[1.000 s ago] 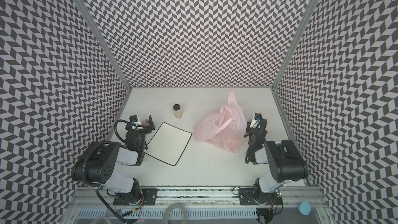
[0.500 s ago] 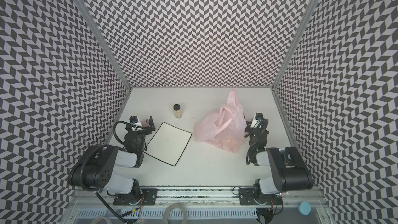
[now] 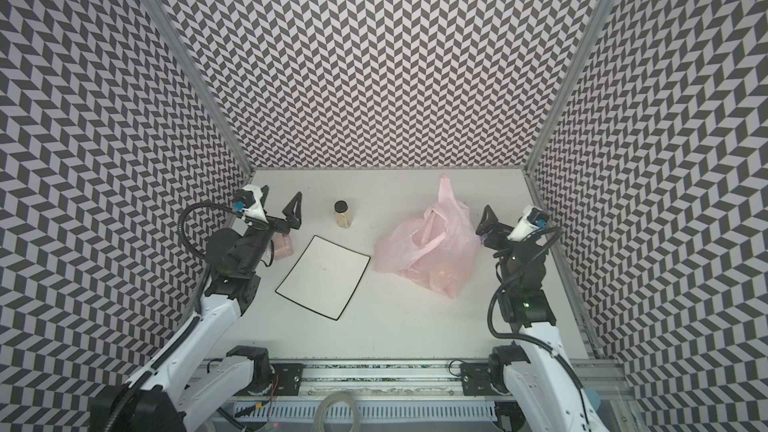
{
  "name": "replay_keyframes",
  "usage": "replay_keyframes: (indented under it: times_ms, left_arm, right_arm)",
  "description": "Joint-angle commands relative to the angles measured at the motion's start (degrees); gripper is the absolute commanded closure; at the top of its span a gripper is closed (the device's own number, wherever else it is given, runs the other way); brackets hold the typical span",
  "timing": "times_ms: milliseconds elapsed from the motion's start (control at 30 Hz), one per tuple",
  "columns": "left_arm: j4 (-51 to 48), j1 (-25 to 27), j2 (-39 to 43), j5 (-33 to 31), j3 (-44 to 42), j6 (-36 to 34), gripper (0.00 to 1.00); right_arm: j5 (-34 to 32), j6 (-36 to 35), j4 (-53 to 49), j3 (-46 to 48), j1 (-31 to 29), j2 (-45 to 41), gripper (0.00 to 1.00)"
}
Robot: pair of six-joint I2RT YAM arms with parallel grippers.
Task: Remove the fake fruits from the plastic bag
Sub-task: 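Grasp the pink bag's handle with the left gripper and lift it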
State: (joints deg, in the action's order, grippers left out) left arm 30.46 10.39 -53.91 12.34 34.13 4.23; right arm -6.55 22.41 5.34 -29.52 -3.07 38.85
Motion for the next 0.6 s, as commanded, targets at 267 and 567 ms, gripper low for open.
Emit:
replay_keyframes:
  times_ms: [267, 567]
  left_arm:
    - [-24.87, 38.43, -0.81, -3.75, 14.11, -12.97, 0.01]
    - [-32.17, 50.4, -12.74, -12.32, 22.92, -21.06, 0.0]
  right_arm:
    - [6.56, 6.4, -26.26, -9.78, 0.19, -5.1, 0.01]
    - [5.15, 7.7, -30.02, -10.52, 0.17, -7.06, 0.0]
